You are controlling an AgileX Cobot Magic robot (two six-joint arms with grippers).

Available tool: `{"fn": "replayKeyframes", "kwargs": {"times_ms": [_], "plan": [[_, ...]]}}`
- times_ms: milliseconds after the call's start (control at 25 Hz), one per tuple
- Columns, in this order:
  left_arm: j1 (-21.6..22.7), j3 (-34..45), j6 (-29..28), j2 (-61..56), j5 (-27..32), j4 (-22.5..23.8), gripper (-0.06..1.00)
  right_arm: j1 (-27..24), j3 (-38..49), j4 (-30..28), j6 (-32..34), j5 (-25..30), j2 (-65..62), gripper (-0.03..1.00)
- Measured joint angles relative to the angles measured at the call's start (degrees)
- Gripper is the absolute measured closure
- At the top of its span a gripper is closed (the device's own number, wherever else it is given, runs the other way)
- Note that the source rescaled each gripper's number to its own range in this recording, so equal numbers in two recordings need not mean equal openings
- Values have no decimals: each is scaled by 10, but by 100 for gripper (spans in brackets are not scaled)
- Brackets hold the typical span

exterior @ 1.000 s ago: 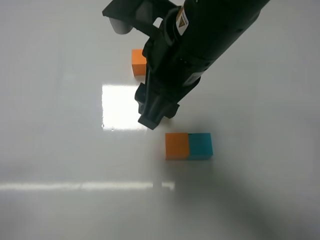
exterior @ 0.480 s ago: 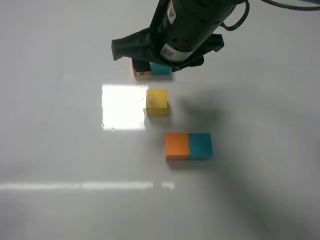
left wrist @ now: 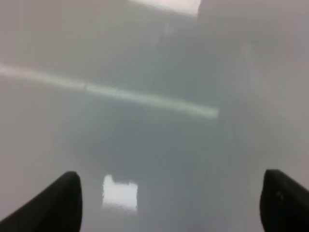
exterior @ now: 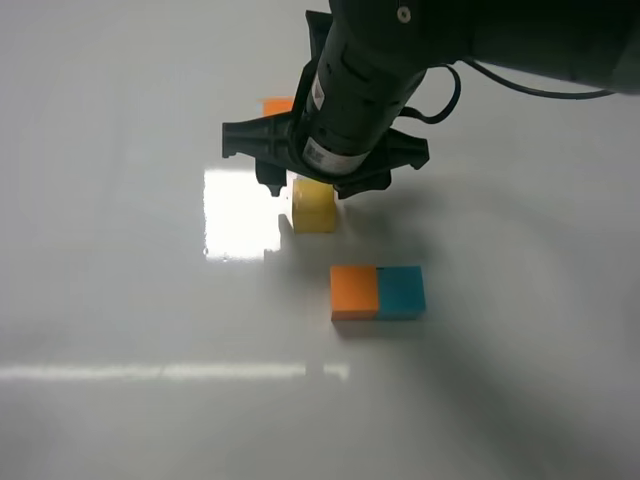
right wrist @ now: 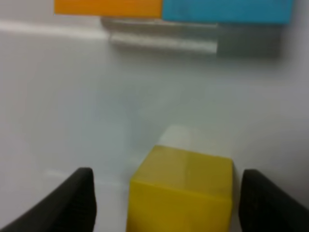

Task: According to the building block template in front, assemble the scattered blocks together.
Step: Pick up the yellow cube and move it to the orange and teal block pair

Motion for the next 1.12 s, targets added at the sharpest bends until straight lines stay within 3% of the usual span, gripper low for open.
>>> {"fn": "replayKeyframes", "kwargs": {"times_ms": [120, 200, 280, 320, 480, 640, 1120], "plan": [[0, 0, 0, 0, 0, 0, 19, 0, 0, 0, 6, 5, 11, 29], [0, 0, 0, 0, 0, 0, 19, 0, 0, -6, 7, 11, 19, 35], [0, 0, 0, 0, 0, 0, 19, 0, 0, -18, 8, 21, 22, 59], [0, 0, 0, 0, 0, 0, 19, 0, 0, -24, 10, 29, 22, 64], [0, 0, 1, 0, -1, 0, 19, 1, 0, -44, -3, 57, 22, 63], [0, 0, 1, 0, -1, 0, 19, 26, 1, -109, -9, 111, 22, 63], [0, 0, 1, 0, -1, 0, 19, 48, 4, -138, 14, 109, -24, 63]]}}
